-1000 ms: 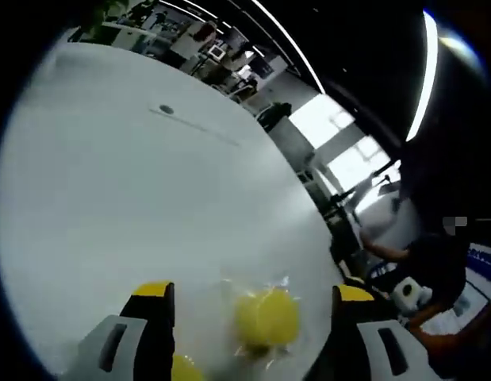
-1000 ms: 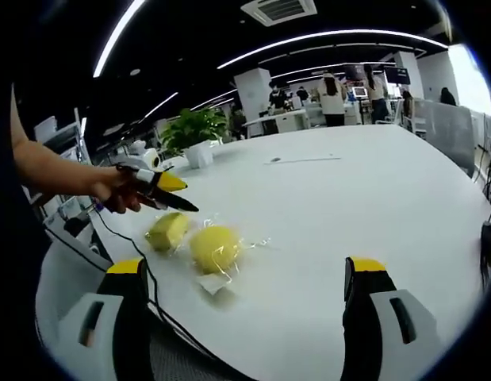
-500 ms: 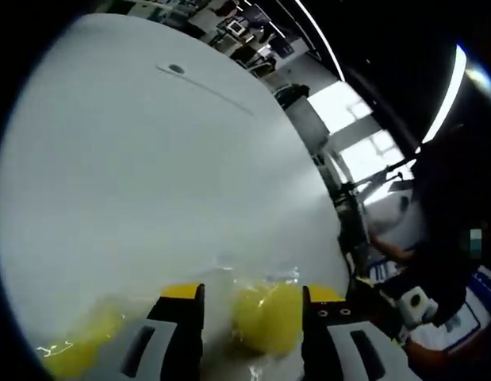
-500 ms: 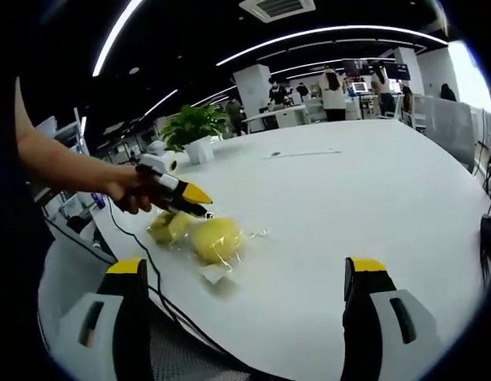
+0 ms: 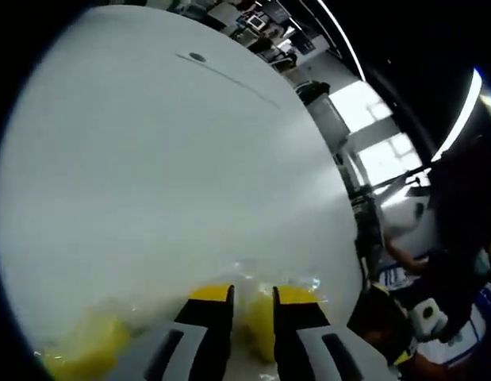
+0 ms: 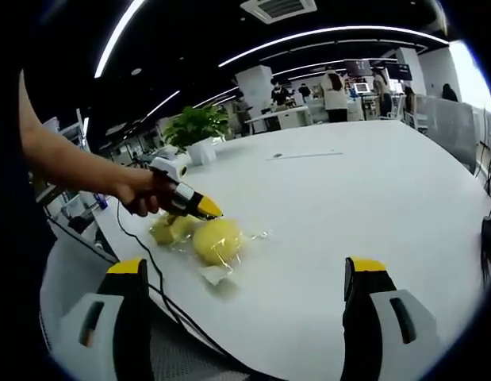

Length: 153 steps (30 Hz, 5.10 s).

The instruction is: Compare the silicone blocks by pressing each to a similar depth, holding the contact briefly, and releasing to observe deformation and rebound differences across the visible hardness samples.

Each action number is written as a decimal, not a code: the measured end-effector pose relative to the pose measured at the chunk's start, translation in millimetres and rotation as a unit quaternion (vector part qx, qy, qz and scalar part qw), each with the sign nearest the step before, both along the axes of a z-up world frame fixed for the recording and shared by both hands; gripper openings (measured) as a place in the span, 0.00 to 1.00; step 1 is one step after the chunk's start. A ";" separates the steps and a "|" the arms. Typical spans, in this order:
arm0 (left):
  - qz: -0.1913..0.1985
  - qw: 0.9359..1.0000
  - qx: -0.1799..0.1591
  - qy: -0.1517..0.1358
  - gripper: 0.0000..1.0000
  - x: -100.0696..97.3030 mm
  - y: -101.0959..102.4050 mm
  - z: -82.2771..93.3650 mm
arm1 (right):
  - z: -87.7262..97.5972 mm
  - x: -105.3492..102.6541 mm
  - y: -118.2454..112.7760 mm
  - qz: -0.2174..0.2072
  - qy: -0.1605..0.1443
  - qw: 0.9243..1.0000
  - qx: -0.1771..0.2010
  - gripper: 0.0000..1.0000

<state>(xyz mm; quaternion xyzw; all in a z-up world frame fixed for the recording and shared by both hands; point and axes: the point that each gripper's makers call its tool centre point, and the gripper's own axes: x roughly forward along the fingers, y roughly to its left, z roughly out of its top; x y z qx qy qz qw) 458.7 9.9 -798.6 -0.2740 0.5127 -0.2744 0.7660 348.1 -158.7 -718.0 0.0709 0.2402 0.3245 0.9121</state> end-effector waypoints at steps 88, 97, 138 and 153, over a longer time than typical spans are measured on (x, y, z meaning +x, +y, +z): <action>-0.110 0.947 -0.022 -0.302 0.00 1.9 -18.5 214.9 | 40.4 -2.8 6.1 -0.012 -0.042 0.999 0.013 0.96; -0.118 0.928 -0.023 -0.353 0.00 8.1 -12.9 266.1 | 51.1 5.6 12.6 -0.003 -0.049 0.999 0.013 0.96; -0.181 0.899 -0.098 -0.387 0.00 -50.2 -27.0 331.2 | 178.0 38.1 63.3 0.124 -0.130 0.981 0.075 0.96; -0.176 0.892 -0.153 -0.386 0.00 -71.8 -27.1 376.7 | 215.7 34.3 88.5 0.171 -0.169 0.962 0.133 0.96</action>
